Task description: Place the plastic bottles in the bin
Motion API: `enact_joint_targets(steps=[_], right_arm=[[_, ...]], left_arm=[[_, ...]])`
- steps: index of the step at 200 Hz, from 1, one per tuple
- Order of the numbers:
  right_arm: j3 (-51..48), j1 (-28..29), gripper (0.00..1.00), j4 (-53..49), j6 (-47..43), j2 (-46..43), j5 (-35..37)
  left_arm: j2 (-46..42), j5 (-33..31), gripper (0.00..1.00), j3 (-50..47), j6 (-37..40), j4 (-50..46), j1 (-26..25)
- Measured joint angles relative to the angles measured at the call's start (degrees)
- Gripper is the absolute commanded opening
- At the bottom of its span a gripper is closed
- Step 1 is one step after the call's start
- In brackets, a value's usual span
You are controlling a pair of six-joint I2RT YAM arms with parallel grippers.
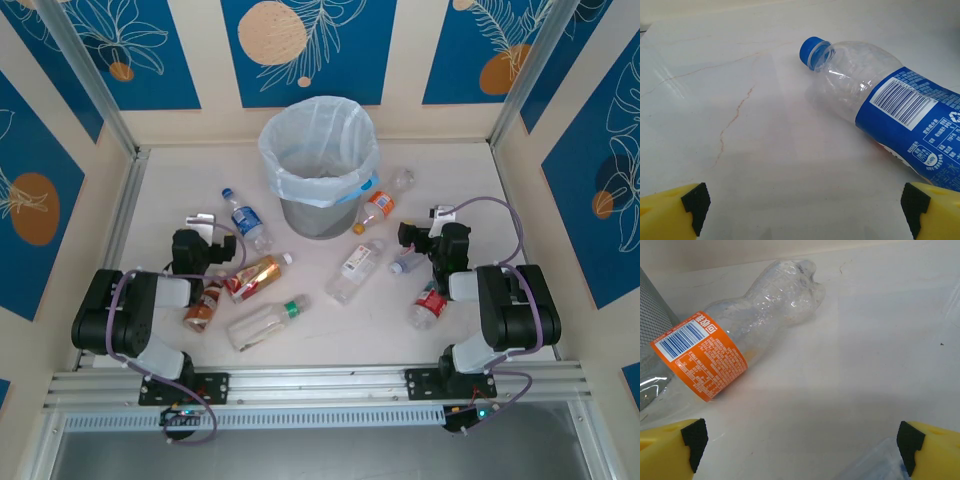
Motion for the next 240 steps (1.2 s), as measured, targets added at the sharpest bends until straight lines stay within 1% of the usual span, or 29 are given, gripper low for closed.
enact_joint_targets(steps=[203, 222, 240], right_arm=[[0.0, -0.07, 1.0, -0.04, 0.02, 0.0, -0.11], [0.02, -0.07, 1.0, -0.33, -0.15, -0.07, -0.57], [0.33, 0.0, 0.99, -2.97, -0.59, -1.42, -0.9]], left_arm=[[-0.02, -0.02, 0.99, 0.0, 0.0, -0.07, 0.0], [-1.4, -0.76, 0.99, 0.87, -0.02, -3.45, 0.0], [-4.61, -1.57, 0.99, 2.19, -0.07, -6.99, 0.0]])
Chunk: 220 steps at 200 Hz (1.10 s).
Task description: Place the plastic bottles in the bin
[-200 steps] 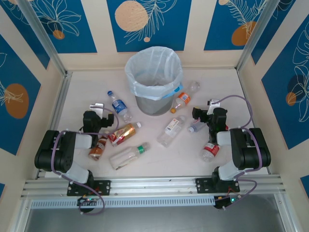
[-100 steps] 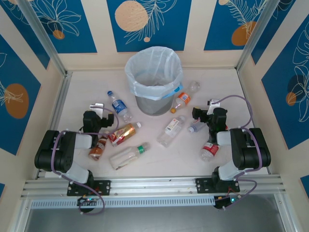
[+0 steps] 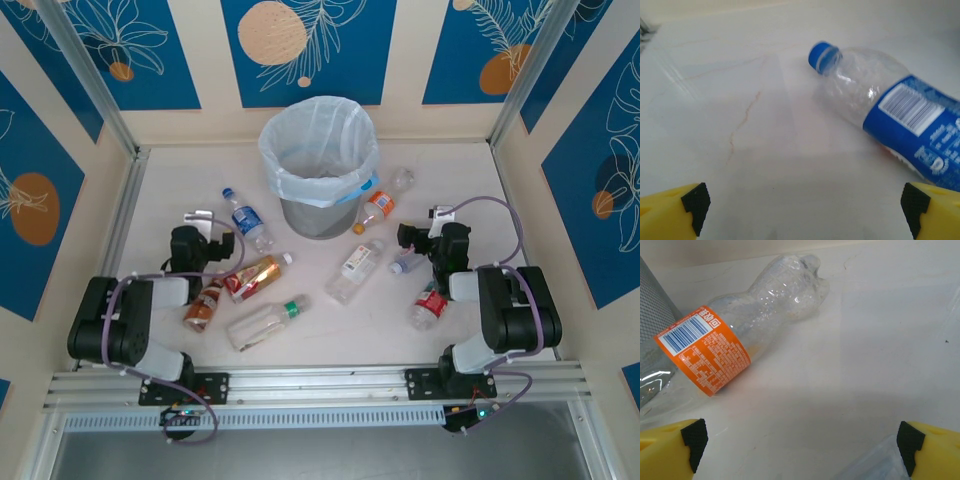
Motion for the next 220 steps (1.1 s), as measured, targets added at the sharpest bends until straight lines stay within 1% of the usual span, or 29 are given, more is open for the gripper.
enact_joint_targets(steps=[31, 63, 76, 94, 112, 130, 155, 186, 220], right_arm=[[1.79, 0.0, 0.99, -5.38, -0.33, -5.07, -0.2], [4.63, 0.33, 1.0, -11.19, -0.09, -10.21, 0.66], [5.79, 0.35, 1.0, -14.58, 1.16, -12.28, 1.55], [7.76, 0.35, 1.0, -19.82, 4.09, -14.97, 3.08], [10.12, 0.35, 1.0, -25.64, 7.72, -17.38, 4.92], [11.91, 0.35, 0.99, -30.01, 10.8, -19.12, 6.23], [12.33, 0.37, 1.0, -34.36, 14.71, -20.92, 7.85], [12.44, 0.35, 1.0, -39.28, 19.1, -22.51, 9.97], [13.2, 0.35, 0.99, -43.65, 21.7, -25.59, 10.12]], left_arm=[[-7.43, -2.29, 0.99, 1.09, -1.22, -5.55, 0.0], [-11.89, -5.38, 0.99, 6.01, -5.7, -16.48, 0.0], [-13.57, -6.54, 0.99, 8.28, -9.01, -21.33, 0.0], [-15.96, -8.24, 0.99, 11.76, -15.67, -29.51, 0.0], [-16.92, -9.62, 0.99, 17.31, -24.61, -41.59, -0.02], [-15.58, -7.8, 0.99, 24.0, -31.32, -52.65, -0.02], [-11.91, -3.89, 0.99, 29.27, -37.75, -61.18, -0.28], [-5.97, -2.16, 0.99, 31.61, -42.27, -66.4, -2.14], [3.23, -0.81, 0.99, 39.06, -46.12, -68.5, -6.4]])
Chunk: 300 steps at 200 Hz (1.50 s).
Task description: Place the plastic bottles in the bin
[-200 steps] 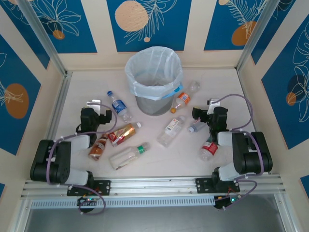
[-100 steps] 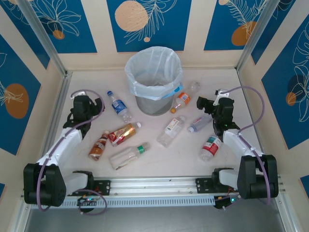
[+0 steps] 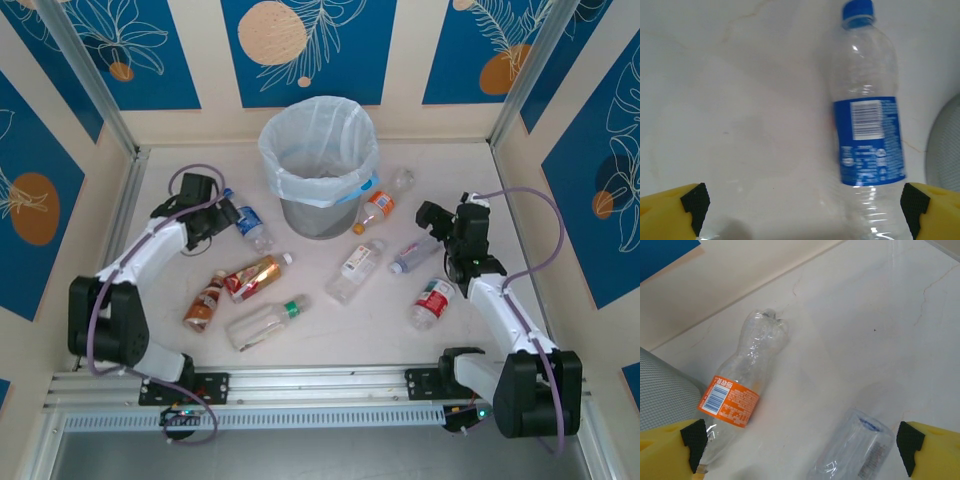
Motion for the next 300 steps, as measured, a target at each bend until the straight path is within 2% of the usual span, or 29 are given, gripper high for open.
enact_joint_targets(steps=[49, 94, 129, 184, 245, 300], right_arm=[[1.99, 0.0, 1.0, -5.75, 1.18, -2.49, 0.39], [2.01, -0.04, 1.0, -10.34, 2.36, -3.61, 1.53], [2.01, -0.04, 1.0, -12.11, 2.86, -4.76, 1.95], [2.01, -0.04, 0.99, -13.75, 3.28, -6.12, 2.01], [2.01, -0.04, 1.0, -14.49, 3.3, -6.29, 2.47], [2.38, -0.04, 0.99, -14.32, 3.98, -4.24, 2.34]], left_arm=[[11.98, 1.81, 0.99, 9.51, -5.14, -0.39, -3.96], [17.66, 3.65, 0.97, 10.4, -8.94, -0.31, -4.04], [20.72, 4.72, 0.94, 11.63, -8.41, 0.04, -4.04], [28.17, 5.66, 0.81, 16.41, -4.26, 0.87, -4.04], [28.44, 4.35, 0.56, 16.72, 0.02, -0.02, -4.04], [26.43, 2.73, 0.51, 14.53, 2.73, 0.46, -4.04]])
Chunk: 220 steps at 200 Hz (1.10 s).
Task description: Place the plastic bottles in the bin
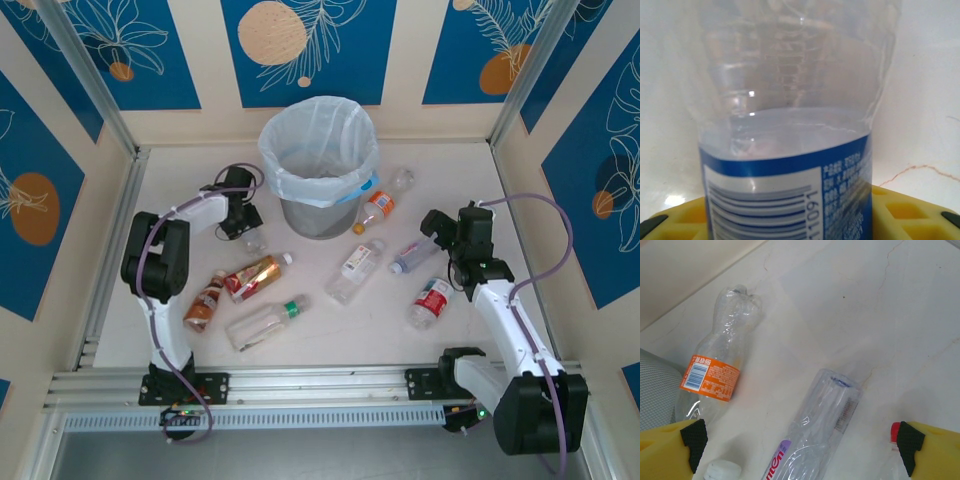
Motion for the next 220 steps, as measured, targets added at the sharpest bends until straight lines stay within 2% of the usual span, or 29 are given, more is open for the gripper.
enact_joint_targets(steps=[52, 130, 185, 220], right_arm=[[0.72, 0.0, 0.99, -0.37, 1.29, 0.94, -0.07], [2.6, 0.0, 0.99, -1.49, 4.87, 0.96, -0.68], [3.37, 0.0, 1.0, -1.81, 6.21, 0.94, -1.31], [3.45, 0.0, 1.0, -1.75, 7.02, 0.96, -2.1]], left_arm=[[-3.43, -1.38, 0.52, -0.9, 2.71, -0.66, 0.0], [-14.71, -1.11, 0.52, -0.24, 6.71, -0.87, 0.04], [-21.14, -0.61, 0.53, 7.37, 9.81, -0.22, -0.28], [-22.58, 1.25, 0.53, 12.57, 12.79, 3.37, -1.99]])
